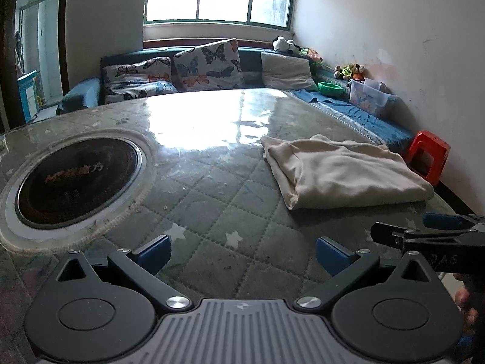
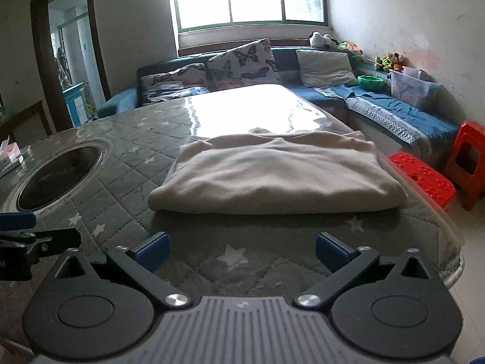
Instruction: Fold clothes
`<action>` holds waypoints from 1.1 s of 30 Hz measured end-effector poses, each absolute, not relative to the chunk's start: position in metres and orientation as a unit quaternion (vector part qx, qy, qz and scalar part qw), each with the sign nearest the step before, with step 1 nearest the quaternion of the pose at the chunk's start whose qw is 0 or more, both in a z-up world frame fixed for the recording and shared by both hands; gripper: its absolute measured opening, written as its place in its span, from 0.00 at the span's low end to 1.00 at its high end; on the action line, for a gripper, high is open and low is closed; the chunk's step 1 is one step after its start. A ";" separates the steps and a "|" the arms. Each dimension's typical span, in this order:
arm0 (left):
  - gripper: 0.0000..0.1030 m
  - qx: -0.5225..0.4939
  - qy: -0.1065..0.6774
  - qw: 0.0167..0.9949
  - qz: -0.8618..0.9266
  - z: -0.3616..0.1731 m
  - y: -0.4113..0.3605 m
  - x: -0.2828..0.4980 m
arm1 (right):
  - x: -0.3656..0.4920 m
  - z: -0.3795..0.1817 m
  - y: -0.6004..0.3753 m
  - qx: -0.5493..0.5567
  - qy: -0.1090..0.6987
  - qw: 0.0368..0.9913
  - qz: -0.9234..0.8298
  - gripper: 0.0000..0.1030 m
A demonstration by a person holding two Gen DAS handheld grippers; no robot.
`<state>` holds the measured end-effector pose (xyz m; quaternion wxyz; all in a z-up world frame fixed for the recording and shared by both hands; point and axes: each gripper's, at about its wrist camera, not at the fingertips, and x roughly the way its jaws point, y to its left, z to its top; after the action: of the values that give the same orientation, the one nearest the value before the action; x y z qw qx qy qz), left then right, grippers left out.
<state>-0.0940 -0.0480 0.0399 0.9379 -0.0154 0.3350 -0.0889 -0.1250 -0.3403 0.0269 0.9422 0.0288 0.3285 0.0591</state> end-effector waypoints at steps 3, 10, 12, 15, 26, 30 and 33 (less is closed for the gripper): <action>1.00 -0.009 0.335 0.938 -0.084 0.039 -0.052 -0.096 | -0.129 0.027 -0.342 0.029 0.327 0.943 0.057 1.00; 1.00 -0.008 0.339 0.937 -0.086 0.037 -0.057 -0.102 | -0.137 0.026 -0.346 0.033 0.324 0.944 0.054 1.00; 1.00 -0.006 0.339 0.937 -0.085 0.037 -0.059 -0.104 | -0.140 0.026 -0.347 0.034 0.323 0.944 0.053 1.00; 1.00 -0.003 0.340 0.937 -0.083 0.036 -0.061 -0.106 | -0.142 0.025 -0.348 0.035 0.323 0.944 0.052 1.00; 1.00 0.003 0.345 0.935 -0.076 0.030 -0.064 -0.109 | -0.144 0.021 -0.348 0.033 0.330 0.942 0.051 1.00; 1.00 0.005 0.347 0.935 -0.075 0.029 -0.065 -0.106 | -0.141 0.019 -0.347 0.032 0.333 0.941 0.051 1.00; 1.00 0.005 0.347 0.935 -0.076 0.029 -0.065 -0.103 | -0.139 0.017 -0.346 0.034 0.336 0.940 0.050 1.00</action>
<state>-0.1029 -0.0651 0.0294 0.9349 0.0055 0.3465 -0.0765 -0.1387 -0.3465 0.0173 0.9401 0.0343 0.3355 0.0495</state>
